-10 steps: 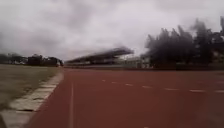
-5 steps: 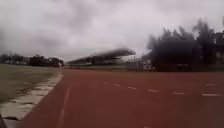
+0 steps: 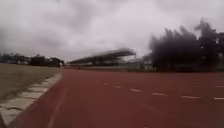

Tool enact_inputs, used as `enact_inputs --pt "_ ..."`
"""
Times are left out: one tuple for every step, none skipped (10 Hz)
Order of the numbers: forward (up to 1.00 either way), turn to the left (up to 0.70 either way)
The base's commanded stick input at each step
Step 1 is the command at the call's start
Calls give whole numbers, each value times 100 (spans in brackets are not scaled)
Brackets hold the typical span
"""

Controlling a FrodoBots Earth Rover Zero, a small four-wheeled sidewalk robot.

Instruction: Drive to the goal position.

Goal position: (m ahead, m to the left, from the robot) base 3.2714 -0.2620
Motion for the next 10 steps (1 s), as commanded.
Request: enact_inputs --pt "70 26" --pt "70 29" --pt "70 33" --pt "70 35" --pt "70 35" --pt "70 35" --pt "70 35" --pt "70 35" --pt "70 35" --pt "70 35"
